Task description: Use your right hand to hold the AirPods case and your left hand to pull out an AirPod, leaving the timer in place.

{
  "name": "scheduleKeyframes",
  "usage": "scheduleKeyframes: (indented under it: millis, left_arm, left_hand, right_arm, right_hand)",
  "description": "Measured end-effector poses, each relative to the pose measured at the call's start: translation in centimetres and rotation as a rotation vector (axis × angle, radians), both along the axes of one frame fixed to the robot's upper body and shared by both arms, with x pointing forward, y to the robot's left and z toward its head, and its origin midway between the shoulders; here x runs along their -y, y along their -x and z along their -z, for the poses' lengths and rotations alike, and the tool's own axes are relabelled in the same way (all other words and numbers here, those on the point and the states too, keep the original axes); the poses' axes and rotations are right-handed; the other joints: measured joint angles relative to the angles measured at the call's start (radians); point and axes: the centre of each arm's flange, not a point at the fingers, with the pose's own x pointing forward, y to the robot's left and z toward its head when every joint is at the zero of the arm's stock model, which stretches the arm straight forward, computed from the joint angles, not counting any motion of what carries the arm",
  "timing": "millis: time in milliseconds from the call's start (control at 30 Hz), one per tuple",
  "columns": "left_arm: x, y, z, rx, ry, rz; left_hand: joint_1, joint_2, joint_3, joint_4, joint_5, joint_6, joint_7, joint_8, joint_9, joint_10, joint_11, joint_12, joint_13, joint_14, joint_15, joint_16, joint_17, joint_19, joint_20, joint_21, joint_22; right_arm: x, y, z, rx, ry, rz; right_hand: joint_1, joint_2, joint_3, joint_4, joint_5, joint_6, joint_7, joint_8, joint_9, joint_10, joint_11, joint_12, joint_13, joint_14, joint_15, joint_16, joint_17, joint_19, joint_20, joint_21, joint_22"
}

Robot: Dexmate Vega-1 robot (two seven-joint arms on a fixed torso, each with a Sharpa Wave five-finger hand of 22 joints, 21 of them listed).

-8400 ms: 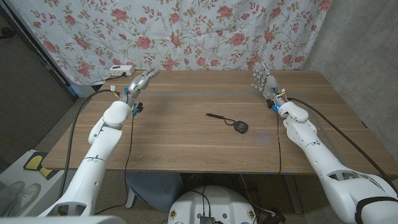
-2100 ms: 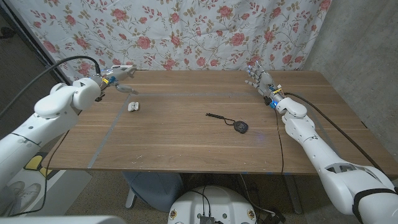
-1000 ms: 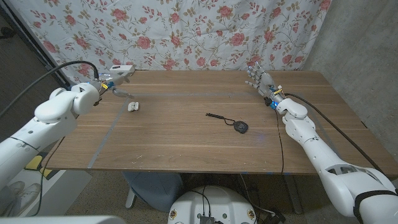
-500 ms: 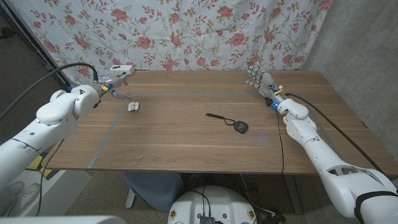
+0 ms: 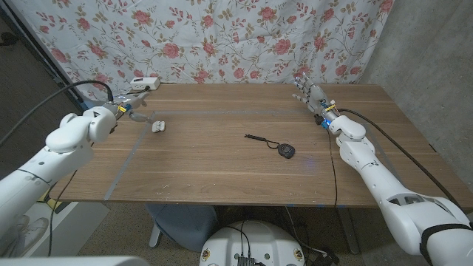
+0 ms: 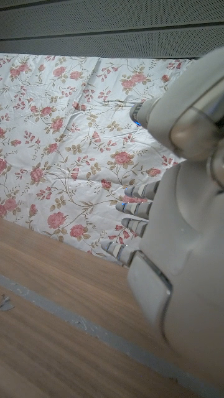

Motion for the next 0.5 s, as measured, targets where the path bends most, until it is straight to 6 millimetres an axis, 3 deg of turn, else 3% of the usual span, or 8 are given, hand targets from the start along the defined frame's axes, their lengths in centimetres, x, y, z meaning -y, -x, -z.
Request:
scheduleKeyframes:
  millis: [233, 267, 500]
  left_arm:
    - [0.2, 0.0, -0.1, 0.007, -0.009, 0.012]
    - [-1.3, -1.6, 1.7, -0.032, 0.033, -0.017]
    - [-1.2, -2.3, 1.7, -0.045, 0.021, -0.010]
  left_hand:
    - [0.003, 0.003, 0.000, 0.000, 0.000, 0.000, 0.000, 0.000, 0.000, 0.007, -0.007, 0.001, 0.000, 0.003, -0.003, 0.000, 0.000, 0.000, 0.000, 0.000, 0.000]
    - [0.003, 0.003, 0.000, 0.000, 0.000, 0.000, 0.000, 0.000, 0.000, 0.007, -0.007, 0.006, 0.000, 0.003, -0.003, 0.000, 0.000, 0.000, 0.000, 0.000, 0.000]
    - [0.004, 0.004, 0.000, 0.000, 0.000, 0.000, 0.000, 0.000, 0.000, 0.016, -0.009, 0.008, 0.000, 0.006, -0.007, 0.000, 0.000, 0.000, 0.000, 0.000, 0.000]
  right_arm:
    - [-0.3, -0.1, -0.2, 0.001, 0.003, -0.004]
    - [-0.2, 0.0, -0.5, 0.023, 0.019, 0.032]
    - [-0.4, -0.1, -0.5, 0.022, 0.020, 0.044]
  right_hand:
    - [0.000, 0.000, 0.000, 0.000, 0.000, 0.000, 0.000, 0.000, 0.000, 0.000, 0.000, 0.000, 0.000, 0.000, 0.000, 0.000, 0.000, 0.000, 0.000, 0.000, 0.000]
    - [0.000, 0.000, 0.000, 0.000, 0.000, 0.000, 0.000, 0.000, 0.000, 0.000, 0.000, 0.000, 0.000, 0.000, 0.000, 0.000, 0.000, 0.000, 0.000, 0.000, 0.000]
    - [0.000, 0.000, 0.000, 0.000, 0.000, 0.000, 0.000, 0.000, 0.000, 0.000, 0.000, 0.000, 0.000, 0.000, 0.000, 0.000, 0.000, -0.001, 0.001, 0.000, 0.000]
